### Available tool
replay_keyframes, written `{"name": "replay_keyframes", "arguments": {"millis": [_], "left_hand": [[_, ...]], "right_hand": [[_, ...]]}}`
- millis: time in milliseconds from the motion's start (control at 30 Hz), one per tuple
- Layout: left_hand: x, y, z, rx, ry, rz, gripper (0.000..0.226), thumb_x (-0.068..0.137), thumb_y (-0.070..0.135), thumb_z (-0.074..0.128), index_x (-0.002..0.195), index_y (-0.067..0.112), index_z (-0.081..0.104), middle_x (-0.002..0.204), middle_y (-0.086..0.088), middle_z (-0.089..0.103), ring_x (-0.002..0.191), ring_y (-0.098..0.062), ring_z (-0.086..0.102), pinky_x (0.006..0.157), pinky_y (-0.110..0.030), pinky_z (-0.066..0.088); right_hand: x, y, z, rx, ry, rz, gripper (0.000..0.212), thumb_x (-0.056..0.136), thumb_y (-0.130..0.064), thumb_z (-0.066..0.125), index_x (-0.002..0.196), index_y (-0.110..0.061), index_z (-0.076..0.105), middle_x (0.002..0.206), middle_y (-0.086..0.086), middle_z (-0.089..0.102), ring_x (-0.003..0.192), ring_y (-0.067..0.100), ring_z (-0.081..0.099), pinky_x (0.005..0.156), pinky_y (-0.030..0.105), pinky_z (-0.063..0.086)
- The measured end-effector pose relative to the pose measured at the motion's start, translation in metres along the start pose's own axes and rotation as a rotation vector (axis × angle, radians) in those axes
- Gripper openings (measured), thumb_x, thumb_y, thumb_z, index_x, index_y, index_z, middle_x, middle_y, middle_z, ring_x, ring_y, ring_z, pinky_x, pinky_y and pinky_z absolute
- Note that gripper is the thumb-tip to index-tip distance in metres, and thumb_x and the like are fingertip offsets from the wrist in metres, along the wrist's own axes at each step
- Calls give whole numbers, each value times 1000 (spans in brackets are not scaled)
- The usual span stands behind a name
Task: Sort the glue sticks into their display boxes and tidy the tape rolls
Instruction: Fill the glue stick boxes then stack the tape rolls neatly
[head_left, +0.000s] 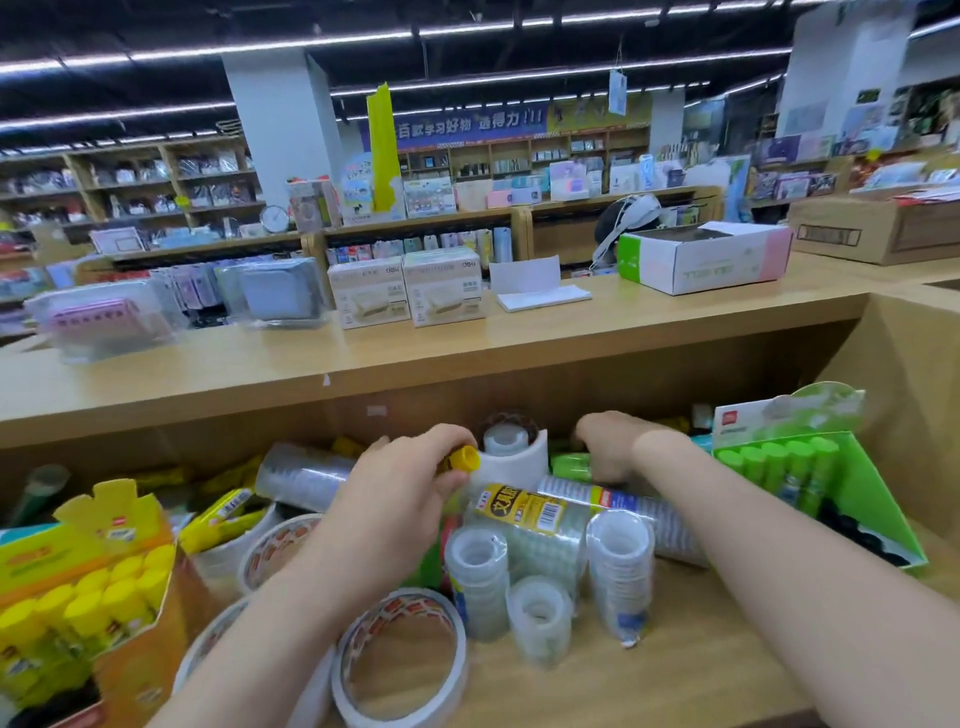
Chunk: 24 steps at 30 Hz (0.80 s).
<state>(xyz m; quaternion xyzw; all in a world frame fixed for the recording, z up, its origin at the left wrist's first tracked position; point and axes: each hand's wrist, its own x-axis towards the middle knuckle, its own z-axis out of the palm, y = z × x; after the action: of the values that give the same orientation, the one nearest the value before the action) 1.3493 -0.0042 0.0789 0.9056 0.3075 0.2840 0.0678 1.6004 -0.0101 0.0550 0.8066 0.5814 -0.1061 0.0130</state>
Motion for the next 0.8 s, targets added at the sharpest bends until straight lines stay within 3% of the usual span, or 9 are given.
{"name": "replay_keyframes", "arguments": {"millis": [67,167,300,400,500,567,667,800], "left_hand": [[-9,6,0,-56,36,51,20,97,22,51,115,30,54,85,7,61,85,-20,53,75,-35,40],[-18,14,3,-114,77,110,20,98,22,48,116,29,54,87,16,56,84,-11,55,71,-24,41],[-26,31,6,-158,164,156,26,95,21,43,119,29,50,100,21,55,90,0,52,78,-14,39],[-31,51,5,-254,196,132,24,100,27,36,117,41,44,85,30,54,81,8,50,72,-6,35],[-29,70,10,-413,189,57,17,91,39,48,107,43,46,60,10,51,52,-8,43,50,-22,33],[-25,80,13,-534,188,-5,18,85,42,58,103,37,55,50,6,45,43,-9,38,42,-20,27],[-16,93,19,-753,132,-57,18,80,37,67,96,28,66,53,11,52,46,-2,42,47,-13,33],[-7,108,29,-952,42,-112,15,82,18,70,97,19,70,58,16,58,46,3,46,48,-7,35]], "right_hand": [[-1,-1,-3,-51,-12,-17,31,82,-9,60,113,-10,56,114,9,61,99,27,60,81,34,53],[-5,-2,-10,-111,59,-31,12,87,-18,59,91,-14,48,105,6,61,88,25,56,72,32,47],[-34,-2,-19,-114,129,4,8,95,-26,46,96,-21,41,114,7,59,94,29,55,74,35,44],[-77,1,-18,-38,273,-23,8,93,-26,47,98,-20,44,106,6,61,97,30,58,70,33,41],[-115,6,-6,313,403,-134,10,93,-26,53,86,-23,48,81,-4,58,81,22,56,69,38,44],[-136,6,0,654,403,-260,13,94,-25,57,82,-21,53,70,-7,56,70,13,54,66,37,46],[-164,1,5,1095,296,-355,18,95,-16,58,77,-18,59,63,-4,50,59,8,47,53,21,41],[-180,4,10,1265,272,-360,13,93,-17,60,84,-8,60,67,2,50,61,10,47,54,19,42]]}}
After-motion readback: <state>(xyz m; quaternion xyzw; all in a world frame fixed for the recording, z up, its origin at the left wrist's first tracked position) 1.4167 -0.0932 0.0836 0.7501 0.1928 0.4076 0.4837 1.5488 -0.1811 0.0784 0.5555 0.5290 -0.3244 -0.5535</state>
